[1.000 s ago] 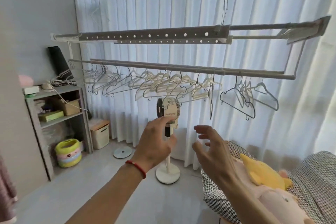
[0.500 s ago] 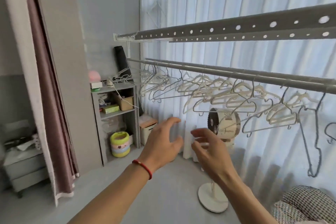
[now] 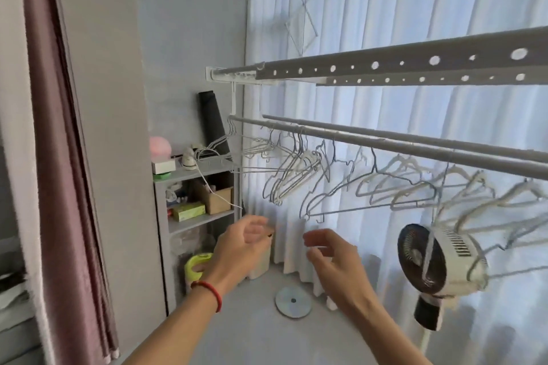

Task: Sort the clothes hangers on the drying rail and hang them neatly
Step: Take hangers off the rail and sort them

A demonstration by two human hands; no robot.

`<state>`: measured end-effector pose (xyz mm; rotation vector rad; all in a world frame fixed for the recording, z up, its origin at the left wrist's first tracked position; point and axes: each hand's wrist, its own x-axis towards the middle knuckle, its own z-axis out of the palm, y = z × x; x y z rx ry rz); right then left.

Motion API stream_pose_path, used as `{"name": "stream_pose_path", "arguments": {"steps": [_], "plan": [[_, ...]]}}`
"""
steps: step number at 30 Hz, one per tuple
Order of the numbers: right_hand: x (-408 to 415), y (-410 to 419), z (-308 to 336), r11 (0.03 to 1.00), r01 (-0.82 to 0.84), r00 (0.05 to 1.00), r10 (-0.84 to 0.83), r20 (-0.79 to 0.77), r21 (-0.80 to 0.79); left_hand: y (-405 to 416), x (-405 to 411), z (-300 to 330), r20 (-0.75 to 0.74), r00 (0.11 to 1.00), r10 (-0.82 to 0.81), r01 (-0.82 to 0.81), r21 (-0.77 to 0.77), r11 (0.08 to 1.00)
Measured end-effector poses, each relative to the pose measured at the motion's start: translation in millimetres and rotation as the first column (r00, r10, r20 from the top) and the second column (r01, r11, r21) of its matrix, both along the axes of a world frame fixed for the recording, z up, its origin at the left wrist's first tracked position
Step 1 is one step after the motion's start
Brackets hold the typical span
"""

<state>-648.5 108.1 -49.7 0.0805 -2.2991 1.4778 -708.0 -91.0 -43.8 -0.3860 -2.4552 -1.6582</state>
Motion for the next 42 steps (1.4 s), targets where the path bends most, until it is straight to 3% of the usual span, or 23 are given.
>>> {"name": "stream_pose_path", "arguments": {"steps": [5,10,14,21,25,28,31,35,39,42], "plan": [[-102.7,-42.4,7.2,0.999,-0.019,0.999,0.017,-0.042,-0.043,-25.4,-93.7,6.6,-0.027,0.999,-0.029,0.029,-0.033,0.999],[-202.1,-77.5,16.9,0.994,-0.112,0.988,0.111,-0.11,-0.004,-60.9,-182.1,18.3,-0.104,0.994,-0.045,0.023,-0.207,0.978],[-286.8,-85.3,33.6,0.993,-0.116,0.986,0.112,-0.122,-0.029,-76.8,-267.8,40.6,-0.117,0.993,-0.005,-0.024,-0.244,0.969],[-421.7,-124.3,32.2,0.994,-0.024,0.999,0.021,-0.024,-0.109,-96.2,-406.6,48.1,-0.236,0.972,0.002,-0.095,-0.384,0.918],[-479.3,-141.5,13.7,0.973,0.136,0.991,-0.134,0.023,-0.186,-100.3,-495.4,46.1,-0.314,0.948,-0.046,-0.104,-0.442,0.891],[-518.8,-149.2,2.4,0.932,0.303,0.953,-0.296,0.065,-0.197,-107.9,-555.4,32.3,-0.203,0.974,-0.106,0.017,-0.395,0.919],[-553.1,-159.8,-0.2,0.869,0.453,0.891,-0.434,0.135,-0.2,-107.4,-602.1,26.3,-0.012,0.959,-0.283,0.272,-0.241,0.932],[-582.8,-175.1,7.2,0.76,0.549,0.836,-0.49,0.247,-0.347,-97.1,-636.8,21.7,0.185,0.819,-0.544,0.569,-0.128,0.813],[-598.1,-185.7,5.1,0.693,0.575,0.818,-0.487,0.305,-0.435,-90.0,-654.5,16.9,0.297,0.736,-0.608,0.648,-0.05,0.76],[-606.5,-188.3,2.4,0.634,0.538,0.842,-0.439,0.315,-0.555,-87.0,-660.5,16.5,0.412,0.613,-0.674,0.717,0.068,0.694]]}}
